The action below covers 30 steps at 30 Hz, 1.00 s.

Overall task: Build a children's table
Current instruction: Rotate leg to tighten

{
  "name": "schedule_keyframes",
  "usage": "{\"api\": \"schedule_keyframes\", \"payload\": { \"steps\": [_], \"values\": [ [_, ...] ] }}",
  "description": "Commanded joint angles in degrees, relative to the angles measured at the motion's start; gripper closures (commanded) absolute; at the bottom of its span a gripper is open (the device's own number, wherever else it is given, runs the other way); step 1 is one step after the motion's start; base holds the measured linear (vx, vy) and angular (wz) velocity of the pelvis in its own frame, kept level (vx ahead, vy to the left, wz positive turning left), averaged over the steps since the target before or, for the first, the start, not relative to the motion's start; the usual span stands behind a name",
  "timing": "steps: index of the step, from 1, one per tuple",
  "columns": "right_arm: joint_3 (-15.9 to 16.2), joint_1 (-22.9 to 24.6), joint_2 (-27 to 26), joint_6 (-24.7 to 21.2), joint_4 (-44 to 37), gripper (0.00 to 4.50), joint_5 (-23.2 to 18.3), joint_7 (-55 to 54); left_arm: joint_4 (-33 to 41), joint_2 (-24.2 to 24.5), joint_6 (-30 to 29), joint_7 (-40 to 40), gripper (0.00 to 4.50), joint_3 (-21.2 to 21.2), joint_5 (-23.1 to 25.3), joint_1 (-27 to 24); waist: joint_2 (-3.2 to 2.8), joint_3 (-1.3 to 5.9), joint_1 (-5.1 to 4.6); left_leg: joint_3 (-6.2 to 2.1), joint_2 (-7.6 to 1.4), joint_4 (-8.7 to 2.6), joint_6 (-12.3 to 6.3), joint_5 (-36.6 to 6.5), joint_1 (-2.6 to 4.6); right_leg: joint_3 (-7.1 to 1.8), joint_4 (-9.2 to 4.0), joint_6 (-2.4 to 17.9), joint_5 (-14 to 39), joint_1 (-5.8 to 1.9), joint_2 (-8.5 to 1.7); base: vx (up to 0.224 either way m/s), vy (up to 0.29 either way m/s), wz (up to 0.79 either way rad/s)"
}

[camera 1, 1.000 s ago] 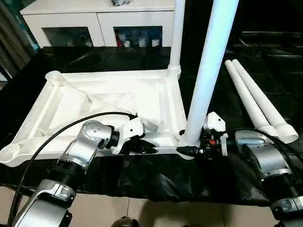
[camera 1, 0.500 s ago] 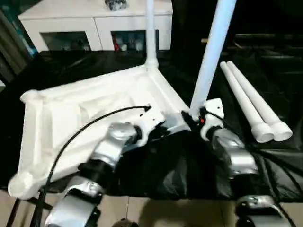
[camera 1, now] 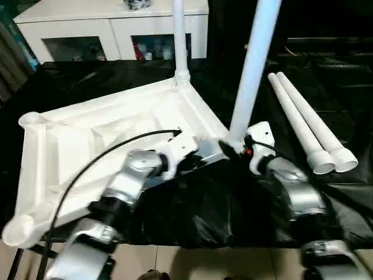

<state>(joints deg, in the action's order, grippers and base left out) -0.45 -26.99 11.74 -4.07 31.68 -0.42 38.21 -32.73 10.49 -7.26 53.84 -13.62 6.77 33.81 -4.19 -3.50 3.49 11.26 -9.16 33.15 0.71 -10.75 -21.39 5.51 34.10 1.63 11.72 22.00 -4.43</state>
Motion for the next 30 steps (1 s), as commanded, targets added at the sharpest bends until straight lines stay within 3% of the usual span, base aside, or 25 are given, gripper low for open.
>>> {"api": "schedule_keyframes", "payload": {
  "steps": [1, 3, 8, 10, 19, 23, 26, 29, 30],
  "values": [
    [6.59, 0.78, -2.96, -0.31, 0.05, 0.99, -0.48, 5.52, 2.18, -2.24, 2.62, 2.0, 4.5, -2.12, -2.16, -0.09, 0.92, 3.44, 0.43, -2.23, -4.72, -3.23, -7.42, -6.89, 0.18, -3.61, -3.83, 12.89, 5.42, -2.64, -5.76, 0.0, 0.0, 0.0],
    [8.63, 1.1, 1.3, 0.24, -1.65, 0.99, -2.47, 17.3, 2.66, 0.64, 3.47, 7.77, 4.5, -1.88, -3.8, -0.84, 1.25, 3.47, 0.6, -2.17, -4.7, -3.18, -7.55, -7.17, 0.22, -3.49, -3.84, 13.13, 6.26, -2.77, -5.7, 0.0, 0.0, 0.0],
    [10.99, 0.83, 5.11, 0.06, -3.99, 0.99, -5.01, 28.74, 3.22, 3.45, 3.52, 13.08, 4.5, -2.14, -5.32, -0.99, 1.08, 3.52, 1.09, -2.18, -5.06, -3.13, -7.87, -7.44, 0.42, -3.5, -3.63, 13.5, 6.68, -2.5, -5.65, 0.0, 0.0, 0.0],
    [11.51, 0.82, 5.68, -0.36, -4.53, 0.99, -5.27, 30.74, 3.33, 3.91, 3.34, 14.0, 4.5, -2.16, -5.54, -0.98, 1.5, 3.48, 1.31, -2.09, -5.1, -3.1, -7.89, -7.28, 0.31, -3.57, -3.51, 13.46, 6.47, -2.53, -5.59, 0.0, 0.0, 0.0],
    [14.68, 1.55, 8.23, -1.46, -6.53, 1.69, -4.94, 38.56, 1.19, 6.07, 5.0, 17.0, 4.5, -2.24, -5.01, -0.1, 1.55, 3.48, 1.96, -2.1, -5.0, -2.89, -7.93, -6.08, 0.37, -3.6, -3.44, 13.16, 7.19, -2.4, -5.74, 0.0, 0.0, 0.0],
    [14.79, 1.9, 8.0, -1.63, -6.87, 1.77, -5.27, 38.13, 1.2, 6.07, 4.8, 16.65, 4.5, -2.11, -5.24, -0.04, 1.55, 3.49, 1.93, -2.14, -5.03, -2.89, -7.85, -5.93, 0.32, -3.57, -3.39, 13.16, 7.06, -2.38, -5.68, 0.0, 0.0, 0.0],
    [12.75, 2.01, 5.43, -2.58, -5.66, 1.78, -4.91, 32.41, 0.4, 4.42, 3.73, 12.66, 4.5, -1.46, -4.59, 0.36, 1.63, 3.44, 1.92, -2.11, -4.94, -2.87, -7.68, -6.05, 0.34, -3.57, -3.47, 13.08, 7.78, -2.38, -5.68, 0.0, 0.0, 0.0],
    [9.95, 1.46, 1.66, -2.68, -2.61, 1.78, -3.1, 21.17, -1.91, 1.45, 2.63, 4.41, 4.5, -0.73, -2.26, 1.62, 1.76, 2.98, 1.56, -2.16, -4.89, -3.3, -5.55, -8.98, 0.63, -3.64, -4.18, 12.07, 13.5, -2.04, -5.65, 0.0, 0.0, 0.0],
    [9.02, 1.3, 0.42, -2.52, -1.63, 1.78, -2.47, 17.5, -2.46, 0.38, 2.12, 1.91, 4.5, -0.52, -1.73, 1.99, 1.76, 2.66, 1.38, -2.19, -4.86, -3.51, -4.05, -11.09, 0.88, -3.79, -4.77, 11.17, 17.85, -1.83, -5.84, 0.0, 0.0, 0.0]
  ]
}}
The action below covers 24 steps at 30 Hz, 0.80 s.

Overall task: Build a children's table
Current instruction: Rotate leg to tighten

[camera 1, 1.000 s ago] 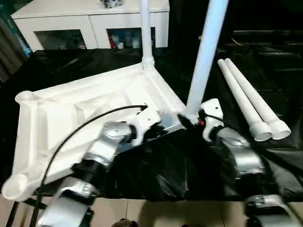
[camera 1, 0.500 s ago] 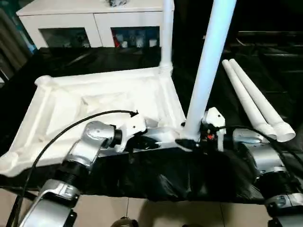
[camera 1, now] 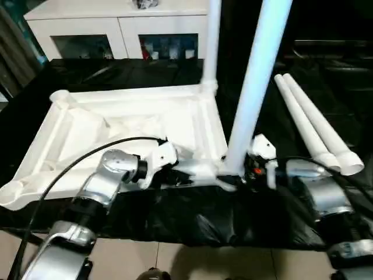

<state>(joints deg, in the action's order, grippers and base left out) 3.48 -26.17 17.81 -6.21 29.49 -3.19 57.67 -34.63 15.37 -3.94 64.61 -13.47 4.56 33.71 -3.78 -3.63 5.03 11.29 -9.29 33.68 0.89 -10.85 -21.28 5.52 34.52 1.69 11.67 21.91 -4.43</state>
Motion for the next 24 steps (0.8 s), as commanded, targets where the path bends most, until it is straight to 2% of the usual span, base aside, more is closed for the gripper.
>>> {"api": "schedule_keyframes", "payload": {
  "steps": [1, 2, 3, 4, 5, 6, 8, 11, 13, 14, 15, 17, 20, 22, 24],
  "values": [
    [3.71, 0.18, -7.56, -1.69, 1.58, 1.78, 0.39, -6.53, -0.98, -5.95, -1.84, -11.74, 4.5, -0.59, 1.08, 2.43, 1.37, 2.69, -0.13, -2.48, -4.63, -4.21, -2.89, -12.93, 1.04, -3.69, -5.62, 10.06, 22.07, -1.93, -6.06, 0.0, 0.0, 0.0],
    [2.86, 0.05, -8.72, -2.7, 2.09, 1.78, 0.33, -9.26, -1.14, -6.88, -2.3, -13.47, 4.5, -0.58, 1.44, 2.59, 1.47, 2.65, -0.33, -2.54, -4.76, -4.39, -2.5, -12.93, 0.94, -3.8, -5.62, 9.73, 22.44, -1.95, -5.97, 0.0, 0.0, 0.0],
    [1.27, -0.22, -11.17, -3.53, 3.11, 1.78, 0.43, -15.07, -1.09, -8.91, -3.68, -16.57, 4.5, -0.5, 1.85, 2.74, 1.3, 2.65, -0.46, -2.71, -4.91, -4.67, -1.72, -13.82, 1.03, -3.83, -5.7, 9.24, 22.92, -1.85, -5.91, 0.0, 0.0, 0.0],
    [0.97, -0.29, -11.63, -3.68, 3.32, 1.78, 0.45, -16.18, -1.1, -9.29, -3.95, -17.18, 4.5, -0.46, 1.92, 2.78, 1.24, 2.71, -0.55, -2.68, -4.92, -4.69, -1.08, -14.54, 1.33, -3.97, -5.74, 9.34, 22.48, -1.6, -5.99, 0.0, 0.0, 0.0],
    [-0.41, -0.63, -14.34, -3.84, 4.81, 1.78, 0.95, -22.96, -1.29, -11.35, -5.03, -20.5, 4.5, -0.55, 2.65, 2.99, 1.29, 2.78, -0.53, -2.67, -4.84, -4.69, -1.08, -14.59, 1.3, -3.96, -5.77, 9.24, 22.04, -1.72, -5.96, 0.0, 0.0, 0.0],
    [-0.84, -0.89, -15.59, -3.72, 5.79, 1.78, 1.66, -26.82, -1.38, -12.29, -5.59, -22.3, 4.5, -0.67, 3.24, 3.08, 1.09, 2.79, -0.64, -2.57, -4.92, -4.76, -0.79, -14.3, 1.32, -4.15, -5.71, 9.42, 20.52, -1.49, -5.93, 0.0, 0.0, 0.0],
    [-1.25, -1.21, -16.73, -3.4, 6.77, 1.78, 2.41, -30.36, -1.47, -13.14, -6.0, -23.74, 4.5, -0.78, 3.74, 3.16, 1.34, 2.94, -0.69, -2.52, -4.68, -4.73, -0.78, -14.22, 1.25, -4.11, -5.65, 9.33, 19.36, -1.68, -5.91, 0.0, 0.0, 0.0],
    [-2.7, -2.53, -20.14, -1.69, 8.82, 1.78, 3.1, -36.92, -1.4, -15.36, -5.96, -25.66, 4.5, -0.87, 4.13, 3.27, 1.28, 3.0, -0.68, -2.42, -4.53, -4.65, -1.4, -13.1, 1.01, -4.15, -5.61, 9.42, 17.55, -1.73, -6.02, 0.0, 0.0, 0.0],
    [-2.57, -2.95, -20.64, -0.88, 9.0, 1.78, 3.93, -37.45, -1.09, -15.67, -5.55, -25.46, 4.5, -0.89, 4.06, 3.13, 1.19, 3.07, -0.61, -2.4, -4.45, -4.56, -2.15, -12.28, 0.82, -4.12, -5.48, 9.35, 16.14, -1.86, -6.0, 0.0, 0.0, 0.0],
    [-2.56, -3.09, -20.8, -0.77, 9.06, 1.22, 4.17, -37.62, -0.93, -15.7, -5.48, -25.44, 4.5, -0.91, 4.06, 3.04, 1.15, 3.1, -0.61, -2.38, -4.43, -4.55, -2.31, -12.1, 0.8, -4.1, -5.47, 9.36, 15.91, -1.9, -5.96, 0.0, 0.0, 0.0],
    [-2.8, -3.25, -20.74, -0.86, 8.74, 1.08, 3.65, -36.69, -0.64, -15.53, -4.71, -24.57, 4.5, -0.97, 3.7, 2.85, 1.16, 3.09, -0.63, -2.41, -4.44, -4.58, -2.63, -12.0, 0.73, -4.06, -5.44, 9.32, 15.63, -1.98, -5.9, 0.0, 0.0, 0.0],
    [-2.43, -3.39, -19.97, -0.8, 7.95, 1.02, 3.15, -35.03, 0.38, -14.64, -3.23, -22.64, 4.5, -1.4, 3.36, 2.25, 1.01, 3.1, -0.63, -2.41, -4.5, -4.6, -2.8, -12.19, 0.74, -4.04, -5.43, 9.38, 15.63, -1.94, -5.9, 0.0, 0.0, 0.0],
    [-0.52, -3.0, -17.28, 1.46, 7.31, 0.72, 4.56, -32.63, 1.53, -12.85, -1.88, -19.56, 4.5, -1.75, 2.84, 1.4, 0.96, 3.22, -0.61, -2.41, -4.6, -4.61, -2.85, -11.97, 0.73, -4.03, -5.33, 9.56, 14.5, -1.98, -5.87, 0.0, 0.0, 0.0],
    [0.06, -2.81, -15.93, 2.5, 7.16, 0.72, 4.93, -31.04, 2.1, -11.96, -1.47, -17.98, 4.5, -1.81, 2.51, 1.01, 0.87, 3.41, -0.61, -2.44, -4.58, -4.49, -3.24, -10.88, 0.58, -3.94, -5.02, 10.0, 12.27, -2.2, -5.85, 0.0, 0.0, 0.0],
    [1.04, -2.41, -13.11, 3.97, 6.74, 0.72, 4.77, -25.62, 3.09, -10.03, -0.56, -14.7, 4.5, -2.0, 1.91, 0.33, 1.05, 3.55, -0.78, -2.3, -4.4, -4.17, -4.54, -9.28, 0.28, -3.84, -4.71, 10.94, 9.02, -2.53, -5.89, 0.0, 0.0, 0.0]
  ]
}}
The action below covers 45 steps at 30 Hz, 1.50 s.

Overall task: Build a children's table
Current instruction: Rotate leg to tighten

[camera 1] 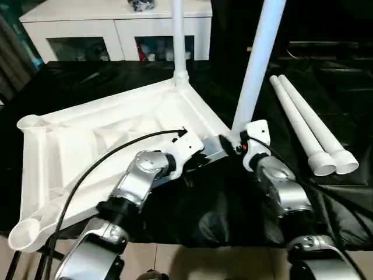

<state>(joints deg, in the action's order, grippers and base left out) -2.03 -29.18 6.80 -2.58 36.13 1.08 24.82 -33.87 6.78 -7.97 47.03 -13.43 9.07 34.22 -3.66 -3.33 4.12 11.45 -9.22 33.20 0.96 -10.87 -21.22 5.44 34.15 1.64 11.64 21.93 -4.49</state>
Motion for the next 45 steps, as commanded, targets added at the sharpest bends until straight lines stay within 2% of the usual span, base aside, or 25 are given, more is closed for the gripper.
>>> {"api": "schedule_keyframes", "payload": {
  "steps": [1, 4, 7, 10, 17, 18, 22, 27, 28, 29, 32, 33, 35, 38, 39, 40, 41, 42, 43, 45],
  "values": [
    [7.52, 0.99, 0.11, 1.43, -0.62, 0.72, 0.26, 12.16, 2.94, 0.01, 3.86, 5.28, 4.5, -2.17, -3.05, -0.57, 0.88, 3.29, 0.11, -2.4, -4.48, -3.55, -5.42, -8.43, 0.17, -3.71, -4.18, 11.54, 7.58, -2.6, -5.83, 0.0, 0.0, 0.0],
    [8.94, 1.47, 2.98, 2.68, -1.9, 0.72, -0.18, 18.73, 3.2, 2.11, 5.06, 8.19, 4.5, -2.35, -3.39, -0.82, 0.78, 3.33, 0.16, -2.21, -4.59, -3.25, -7.19, -7.15, 0.02, -3.5, -3.87, 12.34, 5.65, -2.59, -5.57, 0.0, 0.0, 0.0],
    [10.22, 1.8, 6.11, 3.2, -3.62, 0.72, -1.58, 26.78, 3.01, 4.19, 5.98, 11.53, 4.5, -2.37, -3.93, -0.86, 0.78, 3.42, 0.43, -2.24, -4.82, -3.15, -7.87, -6.52, 0.16, -3.38, -3.65, 12.87, 4.78, -2.56, -5.46, 0.0, 0.0, 0.0],
    [11.82, 2.02, 8.05, 3.39, -4.97, 0.72, -2.81, 32.38, 3.64, 5.72, 6.33, 14.45, 4.5, -2.66, -4.45, -1.25, 1.04, 3.32, 0.44, -2.18, -4.93, -3.14, -8.11, -6.41, 0.14, -3.41, -3.54, 13.45, 4.3, -2.37, -5.45, 0.0, 0.0, 0.0],
    [13.76, 2.06, 10.37, 3.75, -6.29, 0.72, -3.93, 40.44, 4.49, 7.66, 6.54, 18.14, 4.5, -3.01, -5.5, -1.56, 0.97, 3.5, 0.91, -2.19, -5.02, -2.85, -8.58, -5.46, 0.0, -3.44, -3.16, 13.92, 3.31, -2.31, -5.47, 0.0, 0.0, 0.0],
    [13.93, 2.13, 10.55, 3.16, -6.67, 0.72, -4.26, 41.65, 4.42, 7.89, 6.67, 18.66, 4.5, -3.02, -5.65, -1.54, 1.36, 3.48, 0.97, -2.21, -4.99, -2.77, -8.92, -4.67, -0.2, -3.47, -2.91, 14.09, 2.59, -2.3, -5.53, 0.0, 0.0, 0.0],
    [15.37, 2.66, 12.01, 1.9, -8.58, 1.05, -5.37, 46.81, 4.32, 8.69, 6.98, 21.11, 4.5, -3.08, -6.39, -1.44, 1.35, 3.26, 1.17, -2.17, -4.92, -2.7, -9.22, -5.31, -0.26, -3.41, -3.21, 13.54, 4.8, -2.13, -5.5, 0.0, 0.0, 0.0],
    [15.63, 3.11, 12.41, 0.29, -9.87, 1.36, -6.36, 48.91, 4.98, 9.31, 6.54, 23.08, 4.5, -3.42, -7.06, -1.66, 1.26, 3.34, 1.3, -2.2, -5.01, -2.75, -8.58, -5.68, -0.13, -3.45, -3.25, 13.34, 5.94, -2.02, -5.47, 0.0, 0.0, 0.0],
    [15.55, 3.3, 12.38, 0.08, -10.06, 1.44, -6.42, 49.15, 5.06, 9.29, 6.37, 23.3, 4.5, -3.44, -7.14, -1.72, 1.07, 3.43, 1.36, -2.23, -5.07, -2.72, -8.47, -5.53, -0.1, -3.45, -3.13, 13.46, 5.58, -2.02, -5.49, 0.0, 0.0, 0.0],
    [15.44, 3.51, 12.28, -0.1, -10.18, 1.63, -6.45, 49.2, 5.04, 9.25, 6.32, 23.31, 4.5, -3.41, -7.19, -1.74, 1.16, 3.45, 1.33, -2.2, -5.06, -2.7, -8.4, -5.41, -0.07, -3.45, -3.11, 13.55, 5.01, -1.97, -5.43, 0.0, 0.0, 0.0],
    [14.8, 4.17, 11.61, -0.98, -10.43, 1.66, -6.89, 48.2, 4.69, 8.69, 6.11, 22.45, 4.5, -3.12, -7.05, -1.69, 1.21, 3.52, 1.34, -2.19, -4.97, -2.61, -8.52, -5.04, -0.15, -3.44, -2.98, 13.74, 4.15, -2.06, -5.46, 0.0, 0.0, 0.0],
    [13.7, 4.62, 10.21, -2.08, -10.08, 1.67, -6.96, 44.81, 3.8, 7.61, 5.38, 20.0, 4.5, -2.63, -6.45, -1.35, 1.13, 3.52, 1.39, -2.18, -4.94, -2.59, -8.52, -5.04, -0.16, -3.46, -3.03, 13.7, 4.28, -2.1, -5.48, 0.0, 0.0, 0.0],
    [13.16, 4.76, 9.5, -2.55, -9.79, 1.74, -6.87, 42.96, 3.34, 7.09, 4.99, 18.8, 4.5, -2.42, -6.18, -1.16, 1.19, 3.43, 1.42, -2.16, -4.93, -2.65, -8.11, -5.58, -0.15, -3.47, -3.22, 13.42, 5.71, -2.02, -5.5, 0.0, 0.0, 0.0],
    [11.0, 4.1, 6.03, -3.27, -6.24, 1.75, -4.23, 31.82, 0.82, 4.56, 3.3, 11.16, 4.5, -1.57, -4.15, 0.28, 1.12, 2.91, 1.03, -2.23, -4.9, -3.17, -5.13, -10.22, 0.26, -3.54, -4.23, 12.16, 13.75, -1.68, -5.55, 0.0, 0.0, 0.0],
    [9.68, 3.55, 4.09, -3.74, -4.18, 1.75, -3.22, 25.93, -0.6, 3.18, 2.55, 6.85, 4.5, -1.25, -2.92, 1.12, 1.13, 2.7, 0.77, -2.29, -4.79, -3.3, -3.53, -12.48, 0.48, -3.63, -4.8, 11.12, 18.15, -1.52, -5.69, 0.0, 0.0, 0.0],
    [8.95, 3.24, 3.02, -4.34, -3.28, 1.75, -3.0, 23.13, -1.56, 2.34, 2.18, 4.31, 4.5, -0.99, -2.34, 1.68, 1.07, 2.31, 0.61, -2.63, -4.78, -3.72, -1.73, -16.04, 1.06, -3.47, -5.49, 9.94, 23.89, -1.38, -5.75, 0.0, 0.0, 0.0],
    [7.75, 2.75, 0.98, -5.43, -2.04, 1.76, -2.66, 18.09, -2.88, 0.8, 1.19, 0.59, 4.5, -0.56, -1.69, 2.5, 0.65, 1.91, 0.33, -2.85, -4.67, -3.93, -0.4, -19.36, 1.4, -3.41, -5.88, 8.58, 28.62, -1.29, -5.78, 0.0, 0.0, 0.0],
    [7.75, 2.75, 0.98, -5.43, -2.04, 1.76, -2.66, 18.09, -2.88, 0.8, 1.19, 0.59, 4.5, -0.56, -1.69, 2.5, 0.82, 1.69, 0.13, -2.95, -4.72, -4.12, 0.24, -21.27, 1.6, -3.38, -6.25, 7.71, 30.86, -1.18, -5.78, 0.0, 0.0, 0.0],
    [6.95, 2.15, -1.03, -6.15, -1.0, 1.76, -2.3, 13.62, -3.94, -0.84, 0.3, -3.21, 4.5, -0.04, -1.19, 3.23, 0.57, 1.98, 0.03, -3.28, -4.67, -4.15, 1.21, -22.92, 1.99, -3.44, -6.37, 6.67, 32.38, -1.19, -5.99, 0.0, 0.0, 0.0],
    [6.46, 1.79, -2.36, -6.61, -0.47, 1.76, -2.0, 10.68, -4.55, -1.92, -0.34, -5.56, 4.5, 0.34, -0.91, 3.66, 0.78, 2.11, -0.2, -3.29, -4.64, -4.4, 1.57, -23.27, 2.18, -3.49, -6.65, 6.36, 31.26, -1.14, -5.89, 0.0, 0.0, 0.0]
  ]
}}
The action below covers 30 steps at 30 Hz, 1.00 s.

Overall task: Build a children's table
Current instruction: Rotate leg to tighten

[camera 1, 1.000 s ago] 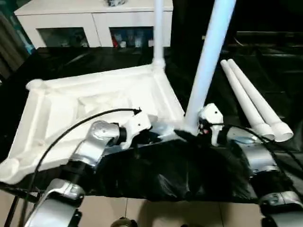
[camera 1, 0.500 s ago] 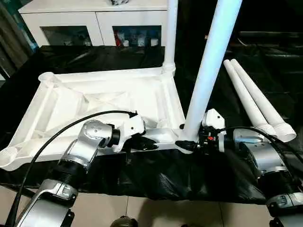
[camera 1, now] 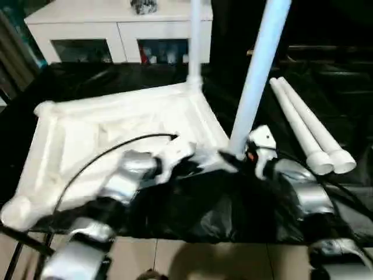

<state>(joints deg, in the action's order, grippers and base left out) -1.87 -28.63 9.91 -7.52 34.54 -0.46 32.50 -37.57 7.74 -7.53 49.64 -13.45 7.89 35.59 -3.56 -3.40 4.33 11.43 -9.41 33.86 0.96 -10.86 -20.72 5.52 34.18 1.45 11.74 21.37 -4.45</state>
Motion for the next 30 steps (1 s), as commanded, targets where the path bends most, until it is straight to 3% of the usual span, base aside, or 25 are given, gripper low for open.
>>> {"api": "schedule_keyframes", "payload": {
  "steps": [1, 3, 4, 5, 6, 8, 10, 13, 23, 28, 30],
  "values": [
    [4.77, -0.57, -9.5, -1.81, 3.93, 1.76, 0.65, -6.91, -1.92, -5.77, -1.41, -12.55, 4.5, 0.69, 0.8, 3.35, 0.4, 2.45, -0.34, -3.29, -4.53, -5.18, 1.2, -21.72, 1.38, -3.73, -6.49, 6.81, 28.42, -0.95, -6.11, 0.0, 0.0, 0.0],
    [3.93, -1.44, -11.17, -1.76, 5.29, 1.76, 0.86, -11.13, -2.27, -6.9, -1.45, -13.91, 4.5, 0.75, 0.92, 3.77, 0.37, 2.5, -0.79, -3.32, -4.58, -5.46, 1.73, -20.62, 1.21, -3.73, -6.13, 7.89, 24.61, -0.86, -5.84, 0.0, 0.0, 0.0],
    [3.93, -1.44, -11.17, -1.76, 5.29, 1.76, 0.86, -11.13, -2.27, -6.9, -1.45, -13.91, 4.5, 0.75, 0.92, 3.77, 0.49, 2.63, -0.86, -3.1, -4.44, -5.33, 1.54, -20.87, 1.43, -3.87, -6.13, 8.35, 23.22, -0.77, -5.84, 0.0, 0.0, 0.0],
    [3.32, -2.06, -12.71, -0.24, 6.01, 1.76, 1.36, -13.86, -2.13, -7.85, -0.79, -13.48, 4.5, 0.4, 1.07, 3.98, 0.34, 2.62, -0.86, -2.98, -4.48, -5.31, 1.02, -20.14, 1.21, -4.09, -5.95, 8.96, 21.05, -0.79, -5.92, 0.0, 0.0, 0.0],
    [3.32, -2.06, -12.71, -0.24, 6.01, 1.2, 1.36, -13.86, -2.13, -7.85, -0.79, -13.48, 4.5, 0.4, 1.07, 3.98, 0.38, 2.69, -0.86, -2.98, -4.42, -5.26, 0.75, -19.56, 0.99, -4.09, -5.84, 9.22, 20.16, -0.97, -6.03, 0.0, 0.0, 0.0],
    [2.77, -2.0, -13.01, 0.33, 5.35, 1.06, 0.19, -11.45, -1.6, -7.85, 0.32, -11.45, 4.5, 0.23, 0.59, 3.9, 0.56, 2.86, -0.79, -2.84, -4.3, -5.13, -0.5, -17.96, 0.79, -4.12, -5.62, 9.65, 17.83, -1.27, -5.99, 0.0, 0.0, 0.0],
    [3.33, -1.86, -11.98, 1.24, 4.65, 0.84, 0.58, -9.86, -0.81, -7.09, 1.79, -9.18, 4.5, -0.16, -0.03, 3.44, 0.71, 3.31, -0.85, -2.79, -4.29, -4.86, -2.41, -13.35, 0.12, -4.06, -4.92, 10.81, 12.34, -1.88, -6.13, 0.0, 0.0, 0.0],
    [4.16, -1.69, -10.12, 2.64, 4.28, 0.56, 1.71, -8.64, 0.5, -5.97, 2.25, -6.56, 4.5, -0.44, -0.85, 2.58, 0.62, 3.55, -0.76, -2.43, -4.11, -4.18, -5.38, -8.43, -0.25, -3.85, -4.21, 12.59, 5.86, -1.84, -6.02, 0.0, 0.0, 0.0],
    [7.66, -1.55, -0.62, 7.92, 4.56, 0.56, 2.6, 6.21, 5.03, 0.64, 3.97, 5.64, 4.5, -1.5, -3.12, -0.98, 0.41, 3.3, -0.68, -2.3, -4.55, -4.09, -7.06, -9.05, -0.33, -3.56, -4.06, 13.63, 6.98, -1.79, -5.7, 0.0, 0.0, 0.0],
    [8.84, -1.85, 2.64, 9.82, 4.05, 0.56, 2.15, 13.96, 7.01, 3.15, 4.13, 10.25, 4.5, -1.93, -4.14, -1.67, 0.52, 3.4, -0.37, -2.3, -4.76, -3.98, -7.33, -8.05, -0.38, -3.57, -3.44, 14.63, 4.07, -1.77, -5.64, 0.0, 0.0, 0.0],
    [9.83, -1.91, 4.11, 10.53, 3.52, 0.56, 1.68, 17.73, 8.27, 4.24, 4.06, 12.65, 4.5, -2.23, -5.0, -2.07, 0.64, 3.78, -0.38, -2.33, -4.73, -3.53, -8.5, -5.37, -0.72, -3.49, -2.75, 15.36, -0.09, -1.91, -5.69, 0.0, 0.0, 0.0]
  ]
}}
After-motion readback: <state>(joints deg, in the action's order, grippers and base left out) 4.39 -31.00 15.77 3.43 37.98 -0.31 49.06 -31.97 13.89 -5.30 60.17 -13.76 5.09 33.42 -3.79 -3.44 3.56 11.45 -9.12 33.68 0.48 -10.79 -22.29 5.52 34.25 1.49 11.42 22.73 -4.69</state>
